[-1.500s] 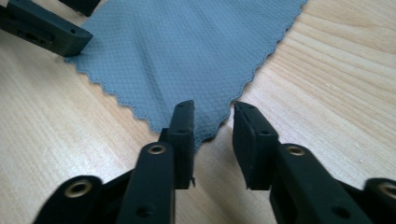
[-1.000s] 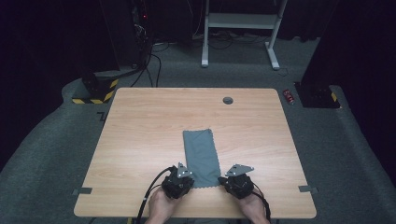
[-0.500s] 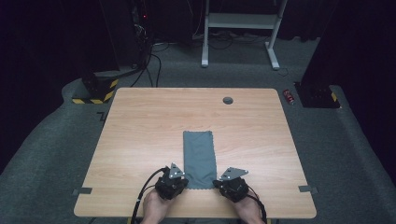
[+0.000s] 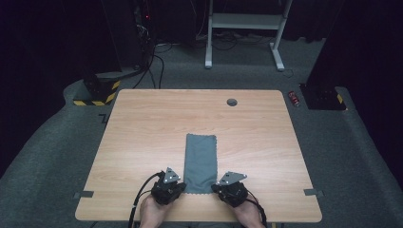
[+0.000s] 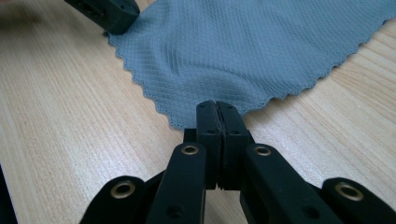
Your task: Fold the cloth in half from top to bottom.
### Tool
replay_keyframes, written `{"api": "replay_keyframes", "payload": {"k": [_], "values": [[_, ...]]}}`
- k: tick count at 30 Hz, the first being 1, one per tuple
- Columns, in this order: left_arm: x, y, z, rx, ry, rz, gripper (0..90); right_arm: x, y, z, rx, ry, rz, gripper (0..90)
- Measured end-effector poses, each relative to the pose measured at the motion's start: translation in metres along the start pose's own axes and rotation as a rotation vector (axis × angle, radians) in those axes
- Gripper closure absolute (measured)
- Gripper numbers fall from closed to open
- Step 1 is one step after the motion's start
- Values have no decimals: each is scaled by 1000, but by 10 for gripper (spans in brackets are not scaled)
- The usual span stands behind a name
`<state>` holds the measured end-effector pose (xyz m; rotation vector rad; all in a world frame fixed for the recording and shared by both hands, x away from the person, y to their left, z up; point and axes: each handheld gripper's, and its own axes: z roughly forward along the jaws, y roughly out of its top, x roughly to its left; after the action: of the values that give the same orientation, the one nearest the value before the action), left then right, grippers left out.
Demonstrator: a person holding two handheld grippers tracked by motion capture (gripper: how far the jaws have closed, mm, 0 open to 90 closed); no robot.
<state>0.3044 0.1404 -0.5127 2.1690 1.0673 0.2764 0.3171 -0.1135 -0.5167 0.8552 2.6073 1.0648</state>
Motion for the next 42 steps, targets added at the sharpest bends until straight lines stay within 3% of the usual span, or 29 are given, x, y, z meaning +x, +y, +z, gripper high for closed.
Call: {"api": "replay_keyframes", "payload": {"k": [4, 10, 16, 21, 23, 28, 31, 40, 42], "values": [[2, 0, 0, 1, -14, -17, 860, 0, -1, 0, -7, 2, 8, 880], [11, 5, -2, -26, -11, -58, 689, -8, -3, -4, -19, 30, 30, 851], [29, 27, 6, -35, -4, -77, 603, -27, 3, -7, -37, 5, 71, 853], [47, 45, 16, -50, 8, -113, 544, -42, 13, -7, -56, -43, 95, 857], [53, 51, 18, -58, 9, -132, 531, -48, 17, -7, -73, -61, 108, 851], [66, 65, 23, -47, 38, -136, 494, -63, 26, -1, -106, -62, 154, 816], [74, 73, 25, -53, 29, -156, 489, -71, 33, 2, -107, -70, 155, 803], [90, 98, 30, -58, 63, -148, 487, -91, 58, 9, -108, -93, 179, 790], [94, 102, 33, -67, 68, -163, 487, -96, 61, 12, -111, -97, 197, 783]]}}
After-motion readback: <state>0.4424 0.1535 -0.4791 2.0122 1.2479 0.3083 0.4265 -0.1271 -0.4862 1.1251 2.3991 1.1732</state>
